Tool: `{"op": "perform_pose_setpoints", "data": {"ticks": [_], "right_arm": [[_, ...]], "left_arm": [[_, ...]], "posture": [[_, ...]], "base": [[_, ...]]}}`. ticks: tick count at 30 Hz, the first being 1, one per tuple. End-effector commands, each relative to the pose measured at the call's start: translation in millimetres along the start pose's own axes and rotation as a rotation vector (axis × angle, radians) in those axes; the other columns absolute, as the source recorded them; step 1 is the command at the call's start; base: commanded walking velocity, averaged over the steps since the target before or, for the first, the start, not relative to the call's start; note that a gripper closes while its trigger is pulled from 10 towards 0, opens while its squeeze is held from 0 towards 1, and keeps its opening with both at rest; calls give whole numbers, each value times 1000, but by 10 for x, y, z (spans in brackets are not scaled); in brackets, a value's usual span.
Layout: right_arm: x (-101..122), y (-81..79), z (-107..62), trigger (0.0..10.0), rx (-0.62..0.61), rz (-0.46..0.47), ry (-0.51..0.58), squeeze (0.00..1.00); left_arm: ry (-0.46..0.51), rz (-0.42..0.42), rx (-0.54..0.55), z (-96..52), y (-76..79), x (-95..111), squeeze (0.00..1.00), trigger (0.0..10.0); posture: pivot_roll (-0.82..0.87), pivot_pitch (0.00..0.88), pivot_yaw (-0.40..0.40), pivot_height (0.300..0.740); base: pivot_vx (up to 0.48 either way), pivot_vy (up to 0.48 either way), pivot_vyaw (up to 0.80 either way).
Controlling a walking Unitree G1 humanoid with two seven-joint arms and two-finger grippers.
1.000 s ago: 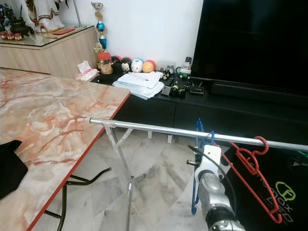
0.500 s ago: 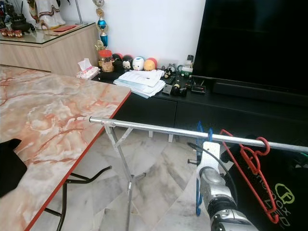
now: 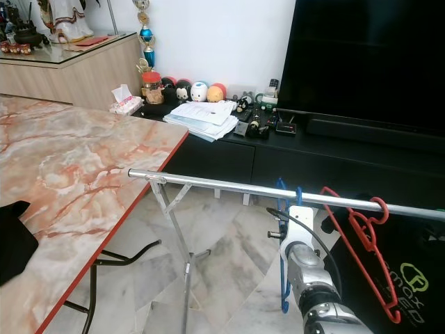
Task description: Hang hanger
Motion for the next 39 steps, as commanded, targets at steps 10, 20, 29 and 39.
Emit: {"op": "perform_pose_setpoints", "data": {"ticks": [10, 20, 29, 39], "right_arm": [[-166, -32, -72, 10000, 13, -8, 35, 1000], [-163, -28, -317, 10000, -15, 34, 261, 1000], [-290, 94, -561, 10000, -18, 23, 324, 690], [-178, 47, -504, 10000, -39, 52, 344, 0]], "left_arm": [[-53, 24, -40, -1, 70, -113, 0, 10000], [-46, 18, -30, -3, 63, -122, 0, 10000], [-32, 39, -10, -5, 52, -118, 0, 10000], [-10, 40, 3, -3, 47, -92, 0, 10000]], "posture": [[20, 0, 18, 740], [6, 0, 6, 740], [-10, 0, 7, 740], [-14, 0, 16, 740]], "base": [[0, 0, 0], [0, 0, 0], [0, 0, 0], [0, 0, 0]]}}
Point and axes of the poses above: a point about 5 cm out from each wrist's last joint towards the gripper, its own z axis pointing out of the wrist towards the gripper, its own x axis along the axis of the wrist's last joint, y = z × x, the point moved 1 cm from there along z, pointing out of the wrist towards the gripper, and after that the axes turned 4 degrees about -z, right-handed, at the moved point
